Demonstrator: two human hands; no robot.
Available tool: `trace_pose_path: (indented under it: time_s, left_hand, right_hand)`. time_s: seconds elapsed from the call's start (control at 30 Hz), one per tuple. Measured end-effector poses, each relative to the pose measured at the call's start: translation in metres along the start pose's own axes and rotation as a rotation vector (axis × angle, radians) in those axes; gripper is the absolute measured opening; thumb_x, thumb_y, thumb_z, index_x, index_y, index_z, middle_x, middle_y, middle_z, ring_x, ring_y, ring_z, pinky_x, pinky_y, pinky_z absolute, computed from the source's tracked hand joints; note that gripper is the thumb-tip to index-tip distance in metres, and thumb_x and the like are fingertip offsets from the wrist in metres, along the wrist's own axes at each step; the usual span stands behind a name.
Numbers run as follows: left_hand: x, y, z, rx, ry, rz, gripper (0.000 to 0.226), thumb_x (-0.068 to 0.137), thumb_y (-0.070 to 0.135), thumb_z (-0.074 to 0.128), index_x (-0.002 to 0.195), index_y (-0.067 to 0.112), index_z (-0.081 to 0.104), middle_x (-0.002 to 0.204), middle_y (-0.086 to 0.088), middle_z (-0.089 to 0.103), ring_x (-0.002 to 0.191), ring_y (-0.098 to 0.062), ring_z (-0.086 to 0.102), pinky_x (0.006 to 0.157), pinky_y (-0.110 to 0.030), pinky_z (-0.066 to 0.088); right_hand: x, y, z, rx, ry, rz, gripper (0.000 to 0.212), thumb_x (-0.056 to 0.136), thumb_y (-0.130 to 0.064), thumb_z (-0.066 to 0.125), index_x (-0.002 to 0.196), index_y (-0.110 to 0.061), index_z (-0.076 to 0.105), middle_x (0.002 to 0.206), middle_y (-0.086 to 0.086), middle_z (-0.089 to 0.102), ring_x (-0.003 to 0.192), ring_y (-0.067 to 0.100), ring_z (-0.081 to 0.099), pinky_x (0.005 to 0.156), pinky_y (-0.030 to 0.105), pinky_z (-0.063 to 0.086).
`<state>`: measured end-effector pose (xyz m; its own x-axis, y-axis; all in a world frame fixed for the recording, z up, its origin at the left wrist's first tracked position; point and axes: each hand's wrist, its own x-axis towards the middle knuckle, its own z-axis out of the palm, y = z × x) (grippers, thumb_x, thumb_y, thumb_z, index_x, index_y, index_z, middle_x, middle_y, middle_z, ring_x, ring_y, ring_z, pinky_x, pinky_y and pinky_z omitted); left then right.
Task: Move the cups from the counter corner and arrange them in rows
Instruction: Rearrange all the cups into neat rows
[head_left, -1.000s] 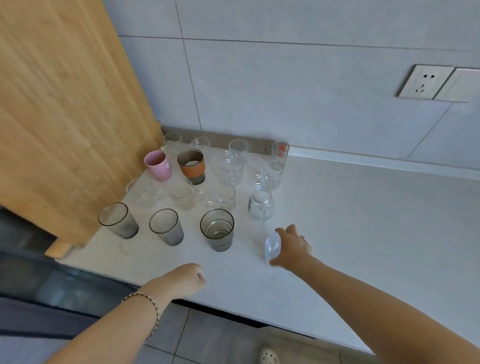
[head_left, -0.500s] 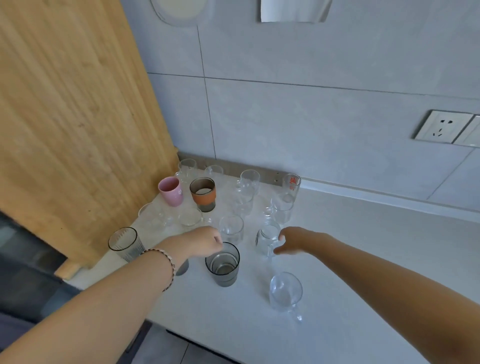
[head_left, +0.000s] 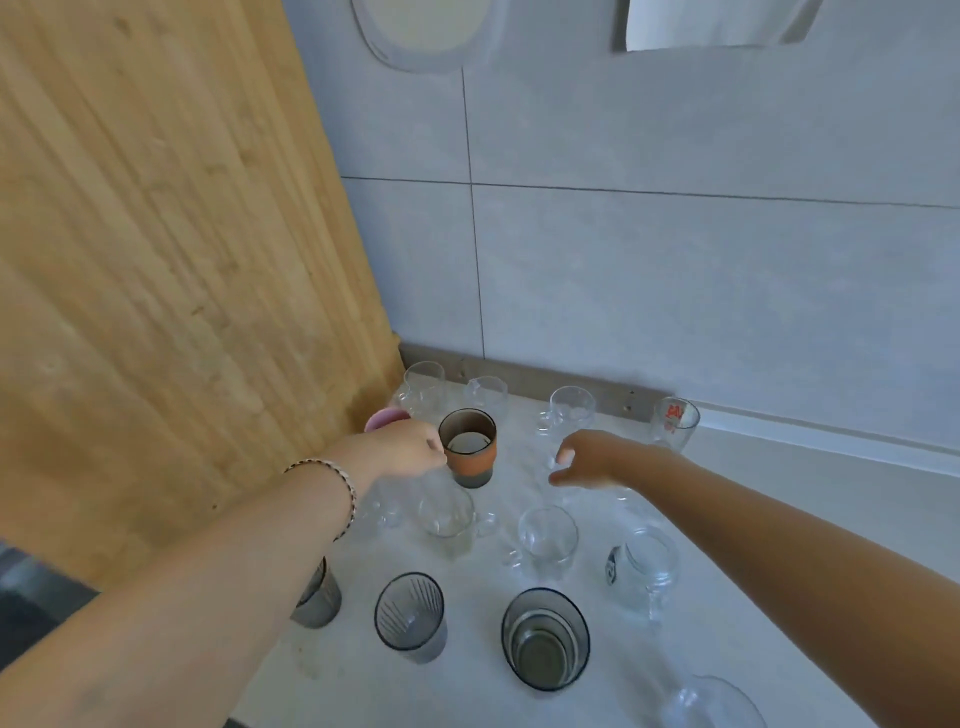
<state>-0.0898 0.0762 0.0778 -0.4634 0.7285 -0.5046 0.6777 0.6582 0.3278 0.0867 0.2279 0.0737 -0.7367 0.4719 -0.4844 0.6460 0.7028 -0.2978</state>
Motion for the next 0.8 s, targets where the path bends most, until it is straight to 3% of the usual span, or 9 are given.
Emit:
trace_pose_path:
  time_s: [0.17, 0.27, 0.4, 0.5, 0.53, 0.57, 0.63, 0.7, 0.8]
  left_hand:
    - [0.064, -0.045, -0.035, 0.063, -0.037, 0.108, 0.014, 0.085, 0.009, 0.039, 0.071, 0.011, 0.04, 0.065, -0.005, 0.033, 0.059, -0.015, 0.03, 0.051, -0.024, 0.022]
    - [0.104, -0.068, -0.056, 0.09, -0.061, 0.157, 0.014, 0.085, 0.01, 0.04, 0.071, 0.012, 0.039, 0.073, -0.007, 0.032, 0.069, -0.016, 0.031, 0.06, -0.027, 0.023]
    - [0.149, -0.081, -0.078, 0.132, -0.05, 0.191, 0.035, 0.076, 0.003, 0.038, 0.047, 0.018, 0.025, 0.052, -0.003, 0.022, 0.053, -0.02, 0.019, 0.052, -0.029, 0.015]
    - [0.182, -0.087, -0.087, 0.116, -0.034, 0.135, 0.034, 0.077, 0.001, 0.039, 0.045, 0.012, 0.039, 0.049, -0.012, 0.035, 0.048, -0.027, 0.033, 0.046, -0.03, 0.023]
    - [0.192, -0.087, -0.088, 0.096, -0.021, 0.111, 0.027, 0.08, 0.001, 0.04, 0.057, 0.004, 0.054, 0.059, -0.021, 0.048, 0.057, -0.036, 0.046, 0.049, -0.035, 0.032]
    - [0.202, -0.088, -0.088, 0.094, 0.002, 0.102, 0.022, 0.083, 0.004, 0.042, 0.084, -0.003, 0.063, 0.082, -0.028, 0.059, 0.076, -0.042, 0.057, 0.058, -0.039, 0.041]
    - [0.22, -0.091, -0.084, 0.067, 0.046, 0.049, 0.047, 0.087, 0.016, 0.048, 0.132, 0.001, 0.042, 0.127, -0.023, 0.049, 0.106, -0.037, 0.058, 0.074, -0.036, 0.048]
    - [0.233, -0.095, -0.075, 0.026, 0.046, 0.037, 0.072, 0.085, 0.029, 0.054, 0.145, 0.009, 0.019, 0.144, -0.016, 0.031, 0.117, -0.033, 0.052, 0.083, -0.035, 0.051]
    - [0.246, -0.102, -0.058, 0.001, 0.011, 0.081, 0.093, 0.079, 0.037, 0.062, 0.149, 0.017, 0.005, 0.151, -0.011, 0.015, 0.136, -0.03, 0.033, 0.102, -0.035, 0.042]
  right_hand:
    - [0.058, -0.034, -0.002, 0.016, 0.005, 0.114, 0.047, 0.091, -0.034, 0.055, 0.13, -0.007, 0.055, 0.137, 0.007, 0.054, 0.125, 0.024, 0.051, 0.103, 0.03, 0.04]
    - [0.089, -0.052, -0.012, 0.032, 0.022, 0.19, 0.047, 0.092, -0.034, 0.055, 0.132, -0.01, 0.052, 0.139, 0.006, 0.052, 0.127, 0.023, 0.049, 0.104, 0.03, 0.038]
    - [0.116, -0.064, -0.023, 0.027, 0.051, 0.267, 0.044, 0.093, -0.031, 0.053, 0.132, -0.011, 0.051, 0.138, 0.005, 0.053, 0.128, 0.022, 0.048, 0.103, 0.029, 0.038]
    - [0.144, -0.07, -0.025, 0.024, 0.054, 0.308, 0.043, 0.094, -0.029, 0.051, 0.133, -0.011, 0.05, 0.138, 0.006, 0.053, 0.127, 0.024, 0.049, 0.103, 0.03, 0.039]
    - [0.155, -0.072, -0.024, 0.024, 0.061, 0.317, 0.043, 0.094, -0.029, 0.05, 0.132, -0.01, 0.051, 0.137, 0.007, 0.053, 0.127, 0.025, 0.05, 0.103, 0.031, 0.04]
    - [0.166, -0.073, -0.023, 0.025, 0.071, 0.323, 0.043, 0.094, -0.03, 0.049, 0.131, -0.009, 0.052, 0.136, 0.009, 0.054, 0.126, 0.026, 0.05, 0.103, 0.033, 0.04]
    - [0.188, -0.076, -0.019, 0.045, 0.094, 0.339, 0.048, 0.093, -0.034, 0.05, 0.133, -0.008, 0.048, 0.137, 0.012, 0.051, 0.126, 0.028, 0.048, 0.103, 0.035, 0.04]
    - [0.207, -0.08, -0.013, 0.082, 0.111, 0.382, 0.061, 0.09, -0.041, 0.054, 0.138, -0.008, 0.039, 0.139, 0.014, 0.043, 0.127, 0.031, 0.046, 0.102, 0.038, 0.04]
    - [0.228, -0.082, 0.002, 0.096, 0.12, 0.455, 0.079, 0.079, -0.052, 0.064, 0.138, -0.011, 0.031, 0.135, 0.013, 0.041, 0.125, 0.032, 0.046, 0.099, 0.042, 0.045]
